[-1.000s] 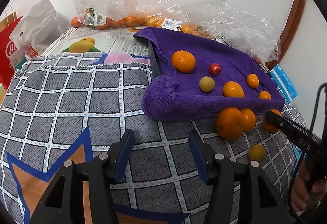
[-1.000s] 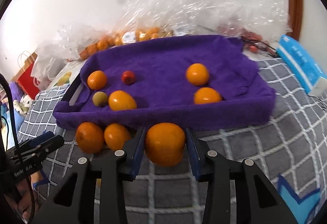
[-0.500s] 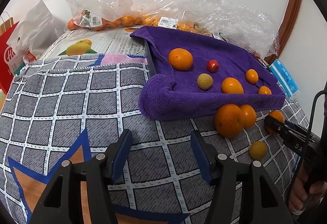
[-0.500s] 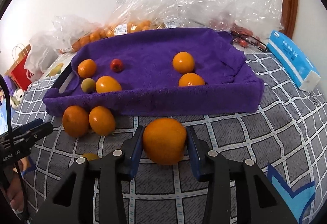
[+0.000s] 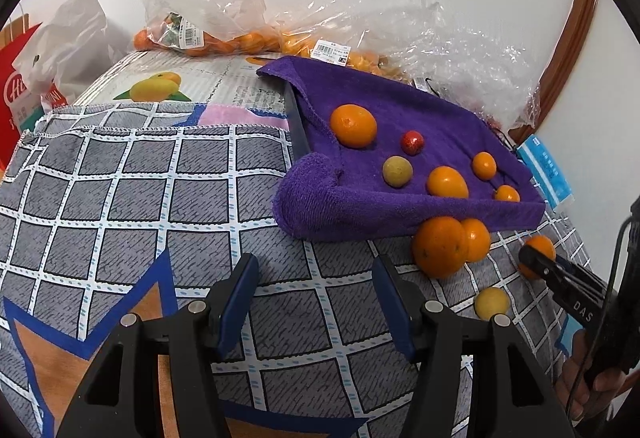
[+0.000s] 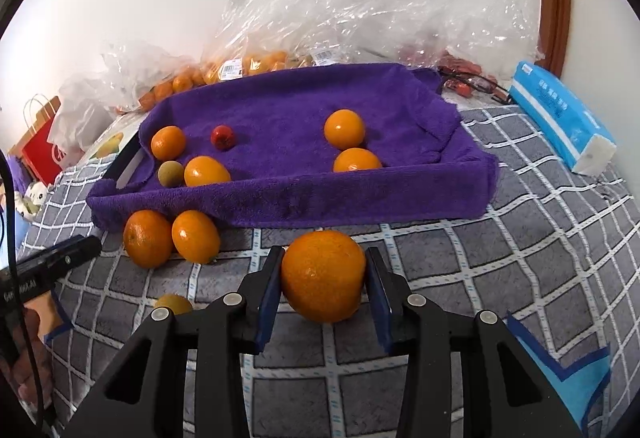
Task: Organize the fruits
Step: 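Lift the large orange with the right gripper while the left gripper moves to another large orange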
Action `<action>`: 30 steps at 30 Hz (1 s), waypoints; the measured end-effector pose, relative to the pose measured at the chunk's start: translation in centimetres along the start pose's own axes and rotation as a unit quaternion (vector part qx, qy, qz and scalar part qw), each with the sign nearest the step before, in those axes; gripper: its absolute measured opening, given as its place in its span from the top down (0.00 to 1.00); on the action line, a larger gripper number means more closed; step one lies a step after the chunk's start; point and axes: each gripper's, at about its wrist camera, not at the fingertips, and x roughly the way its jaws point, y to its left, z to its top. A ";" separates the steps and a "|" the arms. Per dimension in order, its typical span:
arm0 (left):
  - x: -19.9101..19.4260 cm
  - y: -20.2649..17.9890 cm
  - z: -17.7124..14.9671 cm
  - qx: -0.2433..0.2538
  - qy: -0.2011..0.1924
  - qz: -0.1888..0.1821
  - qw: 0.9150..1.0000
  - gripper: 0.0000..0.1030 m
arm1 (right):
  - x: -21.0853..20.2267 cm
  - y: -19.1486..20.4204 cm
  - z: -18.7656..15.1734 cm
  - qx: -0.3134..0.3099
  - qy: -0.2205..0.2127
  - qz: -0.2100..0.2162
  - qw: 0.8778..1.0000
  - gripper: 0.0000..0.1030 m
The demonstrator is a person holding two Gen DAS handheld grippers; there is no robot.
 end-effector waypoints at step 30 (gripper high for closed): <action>2.1 -8.7 0.1 0.076 0.018 -0.018 0.997 0.45 | -2.8 -4.6 -1.4 0.044 -0.030 0.024 0.998 0.61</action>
